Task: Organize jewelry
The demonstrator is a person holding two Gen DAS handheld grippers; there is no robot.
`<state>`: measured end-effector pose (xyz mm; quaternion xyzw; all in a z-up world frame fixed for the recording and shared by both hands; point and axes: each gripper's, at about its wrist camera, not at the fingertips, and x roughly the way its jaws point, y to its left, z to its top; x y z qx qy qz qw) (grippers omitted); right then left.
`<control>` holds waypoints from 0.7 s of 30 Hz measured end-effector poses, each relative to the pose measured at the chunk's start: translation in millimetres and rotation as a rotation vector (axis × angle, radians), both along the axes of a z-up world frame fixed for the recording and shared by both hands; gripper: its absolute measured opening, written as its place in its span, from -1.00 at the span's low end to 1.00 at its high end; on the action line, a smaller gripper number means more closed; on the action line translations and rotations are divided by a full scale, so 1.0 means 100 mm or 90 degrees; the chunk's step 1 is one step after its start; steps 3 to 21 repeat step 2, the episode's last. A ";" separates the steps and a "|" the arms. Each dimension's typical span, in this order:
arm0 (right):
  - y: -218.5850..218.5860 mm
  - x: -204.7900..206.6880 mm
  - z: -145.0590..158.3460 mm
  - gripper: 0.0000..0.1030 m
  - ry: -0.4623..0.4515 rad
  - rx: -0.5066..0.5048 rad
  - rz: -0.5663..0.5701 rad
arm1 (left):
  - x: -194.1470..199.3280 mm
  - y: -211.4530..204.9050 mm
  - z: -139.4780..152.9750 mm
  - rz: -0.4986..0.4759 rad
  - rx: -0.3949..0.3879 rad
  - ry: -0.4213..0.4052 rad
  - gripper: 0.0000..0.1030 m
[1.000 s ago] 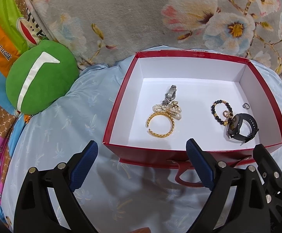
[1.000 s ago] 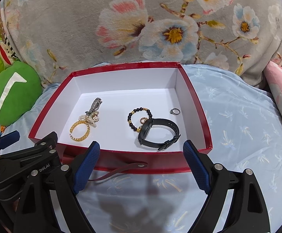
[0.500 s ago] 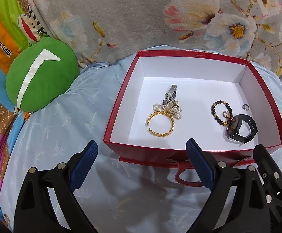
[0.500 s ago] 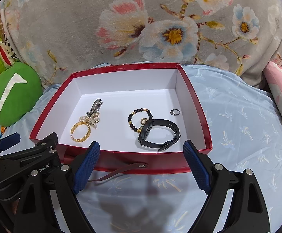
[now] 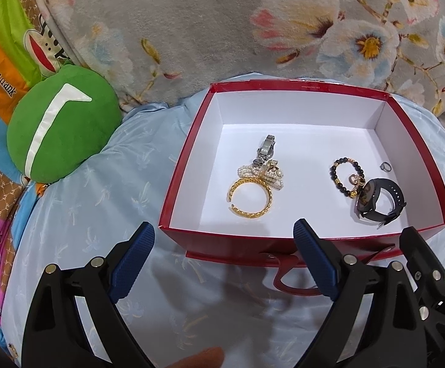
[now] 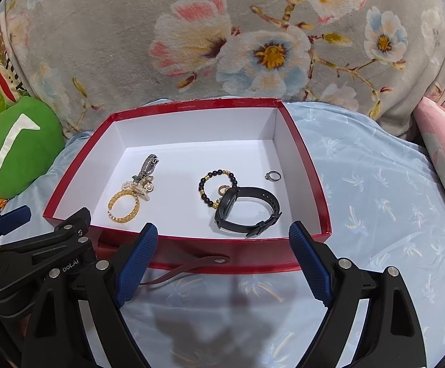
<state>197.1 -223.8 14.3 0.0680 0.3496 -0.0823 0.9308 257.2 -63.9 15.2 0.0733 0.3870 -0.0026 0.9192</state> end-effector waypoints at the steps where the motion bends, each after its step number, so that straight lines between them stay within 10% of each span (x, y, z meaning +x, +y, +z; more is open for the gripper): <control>1: -0.01 -0.02 0.00 0.66 -0.001 -0.002 -0.002 | 0.00 0.00 0.00 -0.003 0.000 0.001 0.73; 21: -0.01 -0.01 0.00 0.66 -0.001 -0.003 -0.004 | 0.00 -0.01 0.00 -0.004 0.001 0.001 0.73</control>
